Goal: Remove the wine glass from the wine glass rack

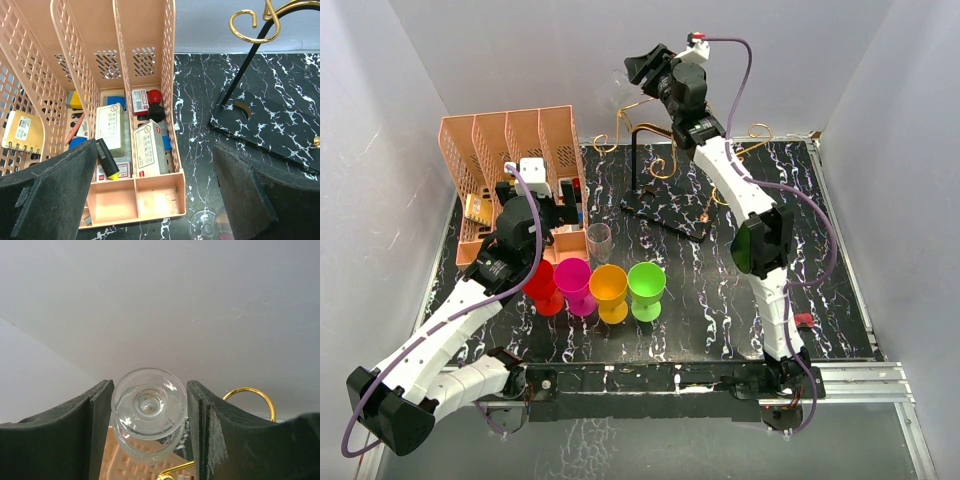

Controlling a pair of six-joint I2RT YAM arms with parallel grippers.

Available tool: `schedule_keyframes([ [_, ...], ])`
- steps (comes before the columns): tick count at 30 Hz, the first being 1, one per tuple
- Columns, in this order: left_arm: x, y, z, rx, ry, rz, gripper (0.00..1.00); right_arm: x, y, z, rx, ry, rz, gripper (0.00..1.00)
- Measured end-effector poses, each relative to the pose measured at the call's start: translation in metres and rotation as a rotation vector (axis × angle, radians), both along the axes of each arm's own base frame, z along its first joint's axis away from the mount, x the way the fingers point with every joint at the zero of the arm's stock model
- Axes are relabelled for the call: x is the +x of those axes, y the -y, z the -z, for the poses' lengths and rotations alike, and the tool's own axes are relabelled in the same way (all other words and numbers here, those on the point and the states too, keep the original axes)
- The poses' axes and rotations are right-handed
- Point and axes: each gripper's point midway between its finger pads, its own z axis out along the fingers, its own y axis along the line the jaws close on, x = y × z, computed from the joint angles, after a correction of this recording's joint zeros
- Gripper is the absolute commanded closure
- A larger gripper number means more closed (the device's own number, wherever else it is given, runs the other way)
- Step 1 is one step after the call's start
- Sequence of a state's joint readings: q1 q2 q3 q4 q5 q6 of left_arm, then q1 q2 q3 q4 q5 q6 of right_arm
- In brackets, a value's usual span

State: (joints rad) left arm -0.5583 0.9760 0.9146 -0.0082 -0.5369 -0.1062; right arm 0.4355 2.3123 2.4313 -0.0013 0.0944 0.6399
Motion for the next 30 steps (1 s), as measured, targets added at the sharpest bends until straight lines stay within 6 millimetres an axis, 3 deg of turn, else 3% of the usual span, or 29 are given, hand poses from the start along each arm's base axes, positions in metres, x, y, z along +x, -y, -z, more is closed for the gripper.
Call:
schedule_keyframes([
  [10,0.000,0.000,0.000,-0.007,0.001,0.001,0.03,0.008,0.023,-0.009,0.300,-0.110,-0.088,0.92],
  [18,0.000,0.001,-0.001,-0.011,0.001,0.002,0.03,0.009,0.037,0.014,0.456,-0.250,-0.151,0.92],
  [24,0.000,0.001,0.000,-0.013,0.000,0.006,0.03,0.002,0.042,0.027,0.513,-0.328,-0.172,0.92],
  [30,-0.001,0.004,0.000,-0.026,-0.002,0.018,0.03,-0.013,0.049,0.020,0.572,-0.368,-0.203,0.92],
])
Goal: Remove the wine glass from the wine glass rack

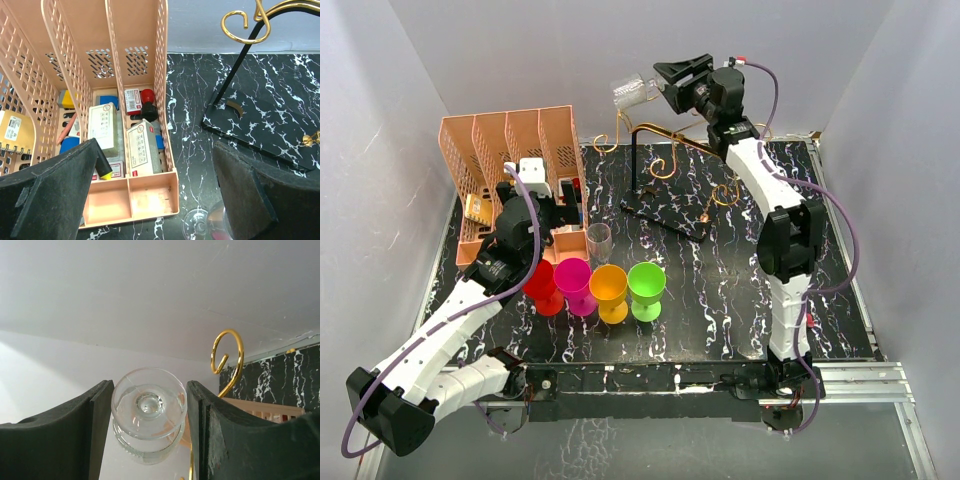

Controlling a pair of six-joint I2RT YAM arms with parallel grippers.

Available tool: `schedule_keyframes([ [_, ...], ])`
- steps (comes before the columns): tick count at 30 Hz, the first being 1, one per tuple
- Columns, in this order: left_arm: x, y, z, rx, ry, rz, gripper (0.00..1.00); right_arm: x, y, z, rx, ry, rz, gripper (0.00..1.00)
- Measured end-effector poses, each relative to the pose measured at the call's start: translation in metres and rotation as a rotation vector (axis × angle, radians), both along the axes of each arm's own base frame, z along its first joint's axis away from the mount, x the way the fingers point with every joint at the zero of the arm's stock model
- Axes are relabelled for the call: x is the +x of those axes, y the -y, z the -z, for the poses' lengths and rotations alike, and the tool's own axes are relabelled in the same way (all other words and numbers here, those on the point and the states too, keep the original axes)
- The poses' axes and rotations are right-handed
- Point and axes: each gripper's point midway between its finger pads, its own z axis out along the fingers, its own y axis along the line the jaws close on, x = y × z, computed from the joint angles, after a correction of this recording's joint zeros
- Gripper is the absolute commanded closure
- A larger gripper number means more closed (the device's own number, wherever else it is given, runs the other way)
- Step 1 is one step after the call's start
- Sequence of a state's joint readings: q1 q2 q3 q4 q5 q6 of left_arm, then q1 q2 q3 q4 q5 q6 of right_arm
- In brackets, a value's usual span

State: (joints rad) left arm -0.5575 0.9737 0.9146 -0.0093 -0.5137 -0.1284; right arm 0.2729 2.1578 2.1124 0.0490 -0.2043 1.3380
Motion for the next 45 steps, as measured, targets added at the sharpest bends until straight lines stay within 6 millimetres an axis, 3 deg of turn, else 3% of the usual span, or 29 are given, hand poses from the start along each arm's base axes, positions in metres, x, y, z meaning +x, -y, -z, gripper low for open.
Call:
schedule_keyframes([
  [6,0.000,0.003,0.000,-0.022,-0.005,0.012,0.03,-0.008,0.010,-0.011,0.069,-0.012,-0.033,0.92],
  [11,-0.001,0.012,-0.003,-0.086,-0.025,0.042,0.03,-0.014,0.022,-0.005,0.106,-0.048,-0.044,0.92],
  [20,0.001,0.064,-0.058,-0.335,-0.037,0.217,0.03,-0.035,0.029,0.011,0.172,-0.140,-0.100,0.92],
  [24,0.000,0.081,-0.069,-0.411,-0.060,0.276,0.04,-0.046,0.029,0.011,0.194,-0.154,-0.126,0.92],
  [27,0.004,0.090,-0.071,-0.455,-0.097,0.301,0.11,-0.053,0.030,0.010,0.203,-0.163,-0.143,0.92],
  [36,0.053,0.089,-0.062,-0.717,-0.224,0.367,0.27,-0.079,0.028,0.007,0.238,-0.178,-0.197,0.92],
  [45,0.101,0.127,-0.055,-0.940,-0.312,0.512,0.30,-0.098,0.024,0.003,0.274,-0.191,-0.256,0.92],
])
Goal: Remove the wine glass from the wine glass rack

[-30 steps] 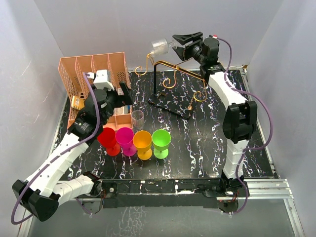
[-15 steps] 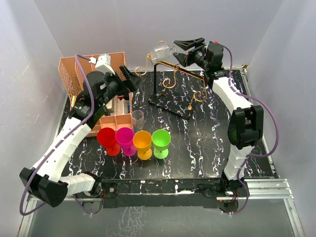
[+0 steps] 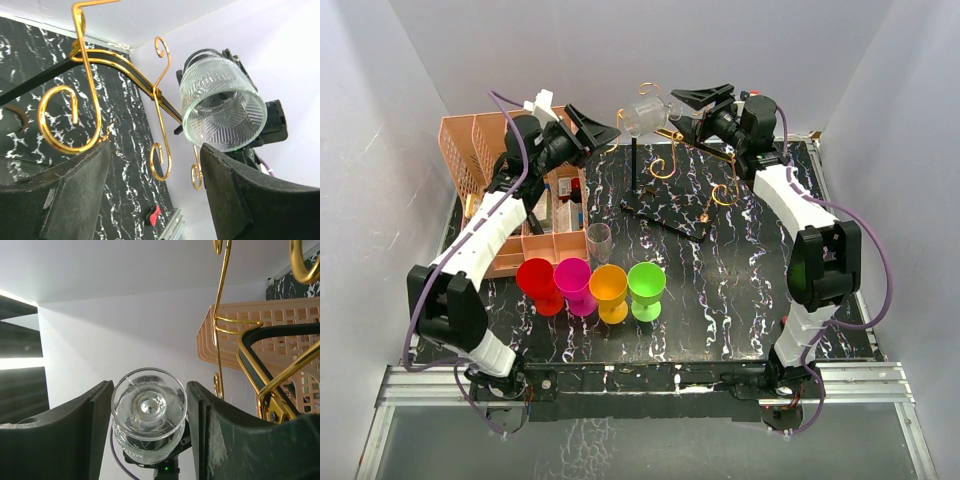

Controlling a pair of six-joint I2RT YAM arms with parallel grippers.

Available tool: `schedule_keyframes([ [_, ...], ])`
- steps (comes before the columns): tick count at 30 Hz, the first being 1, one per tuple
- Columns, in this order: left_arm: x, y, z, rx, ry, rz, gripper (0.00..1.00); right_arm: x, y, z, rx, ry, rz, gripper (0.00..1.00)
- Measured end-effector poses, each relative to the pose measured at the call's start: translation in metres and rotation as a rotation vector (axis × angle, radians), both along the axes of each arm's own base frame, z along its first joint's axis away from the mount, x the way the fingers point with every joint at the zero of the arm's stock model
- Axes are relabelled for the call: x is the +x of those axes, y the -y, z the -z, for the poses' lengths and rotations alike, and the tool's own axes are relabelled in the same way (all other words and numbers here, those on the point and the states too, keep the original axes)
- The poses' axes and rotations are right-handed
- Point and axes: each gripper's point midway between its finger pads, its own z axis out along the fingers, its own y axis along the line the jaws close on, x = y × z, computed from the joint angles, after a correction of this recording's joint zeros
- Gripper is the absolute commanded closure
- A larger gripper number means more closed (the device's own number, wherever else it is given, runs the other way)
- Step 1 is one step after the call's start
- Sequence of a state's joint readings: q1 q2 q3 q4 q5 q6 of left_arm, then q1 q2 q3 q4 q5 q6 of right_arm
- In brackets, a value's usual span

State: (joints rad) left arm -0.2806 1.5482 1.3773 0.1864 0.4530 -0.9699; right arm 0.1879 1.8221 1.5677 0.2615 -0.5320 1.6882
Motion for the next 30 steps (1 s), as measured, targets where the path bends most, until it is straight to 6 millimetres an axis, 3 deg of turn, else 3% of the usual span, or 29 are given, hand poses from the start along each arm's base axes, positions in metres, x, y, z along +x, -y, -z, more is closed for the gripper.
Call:
schedule_keyframes([
  [7,0.008,0.012,-0.006,-0.069,-0.003,0.043,0.28,-0.010,-0.001,-0.003,0.012,-0.006,-0.021,0.92],
  [11,0.006,0.018,-0.020,-0.088,0.031,0.060,0.33,-0.016,0.000,-0.014,0.016,0.017,-0.026,0.92],
  [18,0.008,0.041,-0.029,-0.095,0.041,0.100,0.53,-0.024,0.001,-0.018,0.017,0.034,-0.030,0.92],
  [27,0.008,0.063,-0.012,-0.024,0.009,0.111,0.94,-0.029,0.003,0.004,-0.010,0.001,-0.010,0.92],
  [30,0.007,0.065,-0.009,0.000,0.021,0.111,1.00,-0.039,0.008,0.003,-0.033,0.004,0.010,0.87],
])
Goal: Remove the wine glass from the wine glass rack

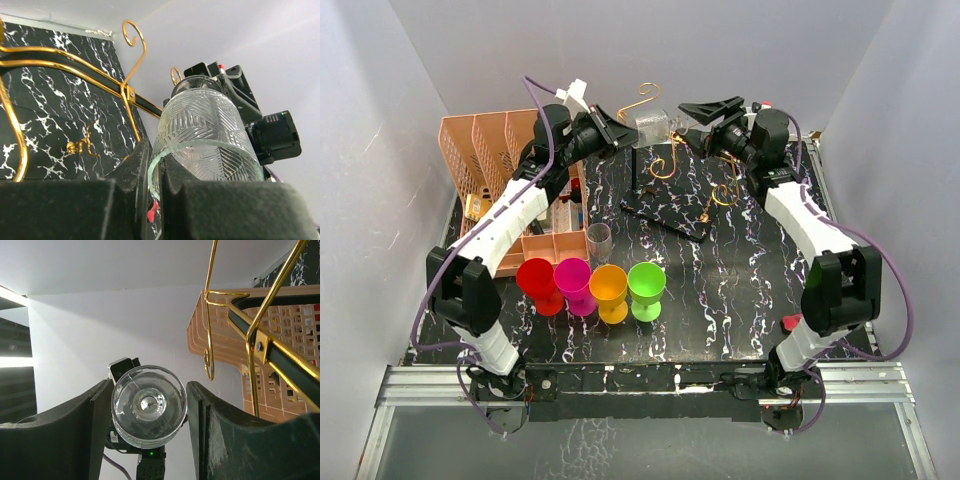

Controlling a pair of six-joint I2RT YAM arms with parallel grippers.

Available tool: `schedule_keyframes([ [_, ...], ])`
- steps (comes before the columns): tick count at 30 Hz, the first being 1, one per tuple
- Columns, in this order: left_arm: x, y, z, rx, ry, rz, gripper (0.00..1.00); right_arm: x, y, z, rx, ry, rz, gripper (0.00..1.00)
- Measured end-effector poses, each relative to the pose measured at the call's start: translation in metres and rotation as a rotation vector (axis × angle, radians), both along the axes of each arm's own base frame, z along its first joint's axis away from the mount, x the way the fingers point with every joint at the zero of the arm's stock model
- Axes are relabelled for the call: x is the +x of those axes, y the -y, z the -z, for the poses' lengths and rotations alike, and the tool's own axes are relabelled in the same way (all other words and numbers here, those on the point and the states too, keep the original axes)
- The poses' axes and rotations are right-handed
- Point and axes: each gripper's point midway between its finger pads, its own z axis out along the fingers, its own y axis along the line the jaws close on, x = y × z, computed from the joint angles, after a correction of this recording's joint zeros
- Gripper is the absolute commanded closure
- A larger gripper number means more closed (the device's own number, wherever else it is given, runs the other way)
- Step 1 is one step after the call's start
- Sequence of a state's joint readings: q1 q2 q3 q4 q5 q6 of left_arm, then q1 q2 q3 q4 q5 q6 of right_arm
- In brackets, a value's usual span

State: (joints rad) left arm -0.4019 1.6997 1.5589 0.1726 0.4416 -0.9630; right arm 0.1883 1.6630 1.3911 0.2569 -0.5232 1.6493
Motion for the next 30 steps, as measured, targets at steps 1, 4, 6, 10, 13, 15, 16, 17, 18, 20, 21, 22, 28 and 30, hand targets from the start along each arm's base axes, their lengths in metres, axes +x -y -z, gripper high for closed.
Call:
schedule_keyframes([
  [1,-0.002,0.000,0.000,0.002,0.007,0.002,1.00,-0.004,0.002,-0.002,-0.014,0.009,0.008,0.82],
  [4,-0.011,0.000,-0.005,-0.012,0.019,0.016,1.00,-0.020,0.006,-0.011,-0.056,0.060,0.039,0.59],
  [6,-0.022,0.001,-0.009,-0.029,0.020,0.035,1.00,-0.035,0.011,-0.018,-0.093,0.100,0.064,0.43],
  [10,-0.057,-0.001,-0.023,-0.069,0.001,0.080,1.00,-0.078,0.030,-0.049,-0.201,0.277,0.160,0.02],
  [13,-0.071,-0.008,-0.024,-0.077,-0.016,0.077,1.00,-0.102,0.047,-0.066,-0.257,0.385,0.247,0.00],
  [15,-0.084,-0.015,-0.023,-0.077,-0.034,0.076,1.00,-0.117,0.058,-0.070,-0.305,0.438,0.299,0.00],
  [16,-0.090,-0.018,-0.023,-0.076,-0.041,0.076,1.00,-0.123,0.063,-0.071,-0.334,0.465,0.330,0.00],
  [17,-0.098,-0.021,-0.024,-0.075,-0.045,0.081,1.00,-0.127,0.068,-0.072,-0.362,0.487,0.355,0.00],
  [18,-0.106,-0.023,-0.025,-0.072,-0.050,0.088,1.00,-0.131,0.073,-0.075,-0.396,0.514,0.382,0.00],
  [20,-0.120,-0.026,-0.029,-0.060,-0.048,0.106,1.00,-0.138,0.082,-0.078,-0.476,0.560,0.428,0.00],
  [21,-0.130,-0.028,-0.031,-0.048,-0.047,0.114,1.00,-0.142,0.086,-0.079,-0.513,0.581,0.444,0.00],
  [22,-0.140,-0.030,-0.031,-0.034,-0.047,0.121,1.00,-0.147,0.091,-0.081,-0.559,0.606,0.464,0.00],
  [28,-0.199,-0.028,-0.022,0.074,-0.054,0.176,1.00,-0.195,0.125,-0.097,-0.750,0.763,0.620,0.00],
  [30,-0.215,-0.019,-0.012,0.118,-0.068,0.208,1.00,-0.210,0.138,-0.096,-0.798,0.791,0.685,0.00],
])
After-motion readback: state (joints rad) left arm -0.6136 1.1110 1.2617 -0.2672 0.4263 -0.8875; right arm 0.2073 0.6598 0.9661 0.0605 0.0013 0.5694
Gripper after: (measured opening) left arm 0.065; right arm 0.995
